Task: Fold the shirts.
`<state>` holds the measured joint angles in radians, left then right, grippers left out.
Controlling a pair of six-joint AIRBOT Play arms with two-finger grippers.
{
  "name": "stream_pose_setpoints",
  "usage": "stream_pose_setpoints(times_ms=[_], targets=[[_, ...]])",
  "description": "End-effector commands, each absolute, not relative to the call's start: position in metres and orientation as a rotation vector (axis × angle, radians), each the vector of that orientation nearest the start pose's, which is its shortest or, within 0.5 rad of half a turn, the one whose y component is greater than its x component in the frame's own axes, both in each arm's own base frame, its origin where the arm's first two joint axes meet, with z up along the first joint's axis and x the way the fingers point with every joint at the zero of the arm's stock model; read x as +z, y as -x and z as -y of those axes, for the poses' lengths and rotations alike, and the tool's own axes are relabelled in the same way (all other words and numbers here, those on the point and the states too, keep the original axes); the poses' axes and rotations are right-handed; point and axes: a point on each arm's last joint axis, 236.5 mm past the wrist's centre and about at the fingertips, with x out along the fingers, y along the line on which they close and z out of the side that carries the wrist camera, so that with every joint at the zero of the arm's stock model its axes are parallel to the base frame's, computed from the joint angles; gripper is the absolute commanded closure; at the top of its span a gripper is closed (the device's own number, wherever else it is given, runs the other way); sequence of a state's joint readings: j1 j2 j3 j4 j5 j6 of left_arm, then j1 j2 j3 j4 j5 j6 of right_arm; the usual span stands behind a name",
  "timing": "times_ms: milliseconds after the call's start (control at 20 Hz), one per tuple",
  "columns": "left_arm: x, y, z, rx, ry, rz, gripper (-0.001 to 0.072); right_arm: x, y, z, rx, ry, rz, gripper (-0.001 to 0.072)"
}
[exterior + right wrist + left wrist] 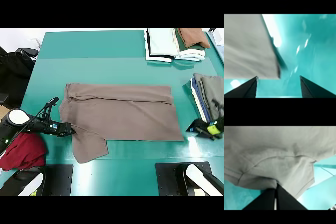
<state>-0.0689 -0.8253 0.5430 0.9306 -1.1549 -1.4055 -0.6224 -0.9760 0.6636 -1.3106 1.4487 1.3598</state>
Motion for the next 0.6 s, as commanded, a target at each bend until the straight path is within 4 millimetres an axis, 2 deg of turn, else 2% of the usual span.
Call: stream_pose_setpoints(times_ms=[0, 100, 200, 250, 350, 400, 500, 550], targets=[[-0.018, -0.224, 0.142, -0.452, 0.436, -1.332, 0.0687, -0.083, -0.153, 0.027, -0.077, -0.779, -1.681, 0.0162], [-0.018, -0.224, 0.142, -0.452, 0.436, -1.333, 0.0686, -0.089, -0.166, 0.014, -0.043, -0.807, -1.651, 0.0173], [-0.018, -0.224, 0.142, -0.452, 0.435, -1.335, 0.0686, -0.088, -0.186, 0.003, -0.001, -0.805, -1.609, 0.0256], [-0.019, -0.224, 0.140, -0.450, 0.428, -1.335, 0.0687, -0.086, -0.195, -0.001, 0.019, -0.786, -1.595, 0.0348], [-0.022, -0.219, 0.130, -0.434, 0.362, -1.361, 0.0688, -0.078, -0.205, -0.007, 0.066, -0.695, -1.585, 0.0605], [-0.022, -0.216, 0.125, -0.428, 0.325, -1.379, 0.0688, -0.072, -0.209, -0.007, 0.087, -0.634, -1.570, 0.0690], [-0.019, -0.210, 0.120, -0.430, 0.289, -1.414, 0.0688, -0.054, -0.215, -0.005, 0.106, -0.524, -1.522, 0.0691], [-0.016, -0.205, 0.120, -0.439, 0.286, -1.420, 0.0688, -0.046, -0.211, -0.003, 0.106, -0.471, -1.516, 0.0691]])
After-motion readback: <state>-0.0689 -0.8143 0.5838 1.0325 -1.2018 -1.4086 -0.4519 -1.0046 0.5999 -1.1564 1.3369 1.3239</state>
